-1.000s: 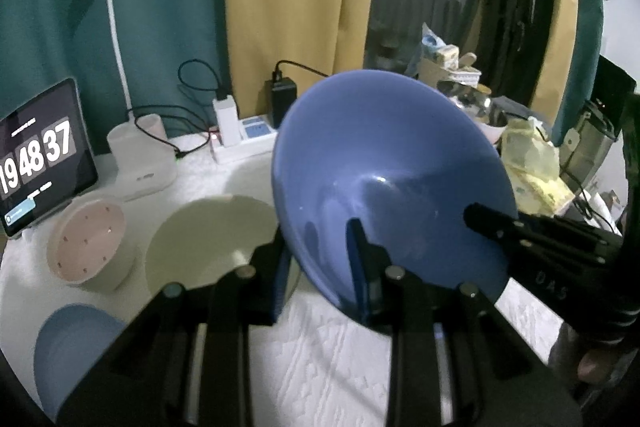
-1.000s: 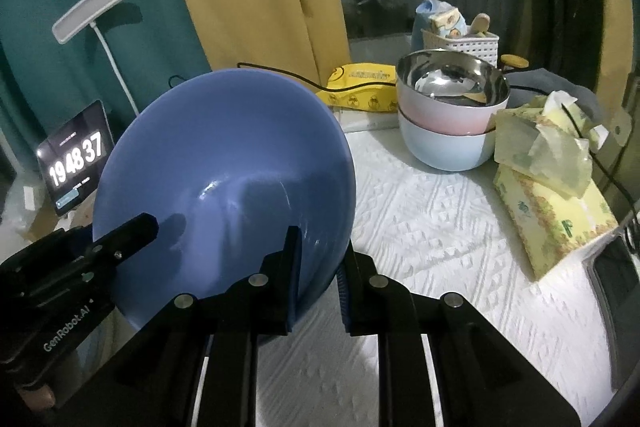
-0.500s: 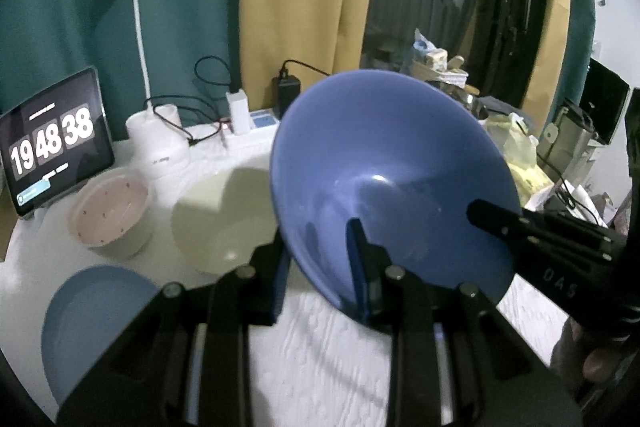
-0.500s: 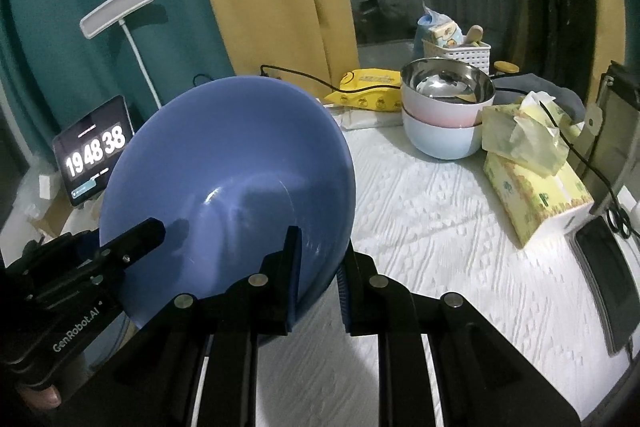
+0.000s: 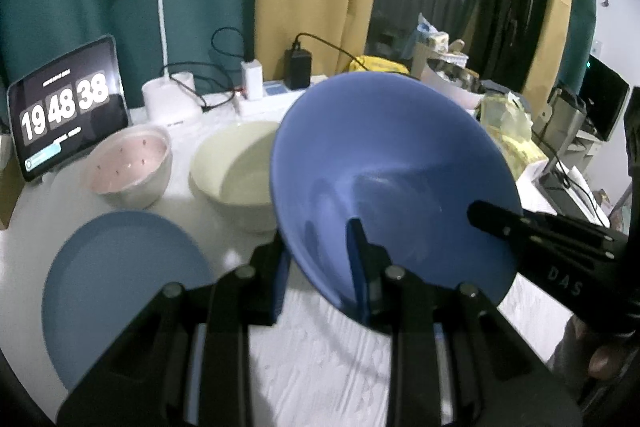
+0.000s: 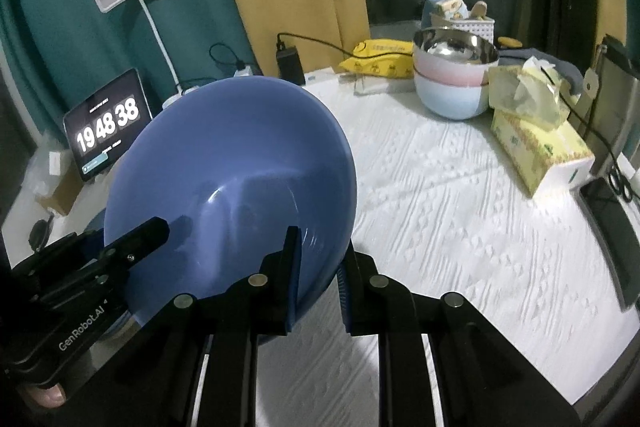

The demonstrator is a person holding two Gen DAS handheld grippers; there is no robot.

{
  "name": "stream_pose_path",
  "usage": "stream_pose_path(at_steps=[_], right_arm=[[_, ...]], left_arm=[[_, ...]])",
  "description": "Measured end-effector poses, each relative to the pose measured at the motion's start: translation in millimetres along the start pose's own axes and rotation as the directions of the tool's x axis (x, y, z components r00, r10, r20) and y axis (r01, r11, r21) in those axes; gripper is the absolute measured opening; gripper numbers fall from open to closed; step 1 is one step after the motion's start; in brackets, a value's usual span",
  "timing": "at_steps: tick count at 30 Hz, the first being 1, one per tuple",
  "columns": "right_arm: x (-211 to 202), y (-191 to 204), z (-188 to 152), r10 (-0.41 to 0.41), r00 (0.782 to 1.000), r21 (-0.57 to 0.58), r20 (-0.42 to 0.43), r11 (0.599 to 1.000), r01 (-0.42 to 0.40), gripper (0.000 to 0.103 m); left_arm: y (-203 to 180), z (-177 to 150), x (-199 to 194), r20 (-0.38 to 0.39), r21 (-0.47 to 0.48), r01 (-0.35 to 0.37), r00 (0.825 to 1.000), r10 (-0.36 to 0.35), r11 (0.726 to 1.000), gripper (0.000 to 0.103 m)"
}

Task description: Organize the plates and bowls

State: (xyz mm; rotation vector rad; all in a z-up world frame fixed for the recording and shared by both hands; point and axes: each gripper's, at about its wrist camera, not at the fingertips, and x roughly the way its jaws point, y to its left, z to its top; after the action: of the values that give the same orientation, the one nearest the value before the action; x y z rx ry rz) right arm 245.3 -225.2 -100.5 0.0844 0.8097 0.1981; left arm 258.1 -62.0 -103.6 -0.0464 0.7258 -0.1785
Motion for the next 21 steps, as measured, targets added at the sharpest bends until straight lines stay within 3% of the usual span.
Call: stream_pose_path(at_steps=[21], right_arm=[[-9.1, 4.6, -29.1, -0.018, 0.995, 0.032, -0.095, 0.999, 0.021, 0.018]], left_arm=[[1.7, -41.5, -4.7, -0.115, 0.011, 0.028, 0.993, -0.027, 1.0, 0.029]])
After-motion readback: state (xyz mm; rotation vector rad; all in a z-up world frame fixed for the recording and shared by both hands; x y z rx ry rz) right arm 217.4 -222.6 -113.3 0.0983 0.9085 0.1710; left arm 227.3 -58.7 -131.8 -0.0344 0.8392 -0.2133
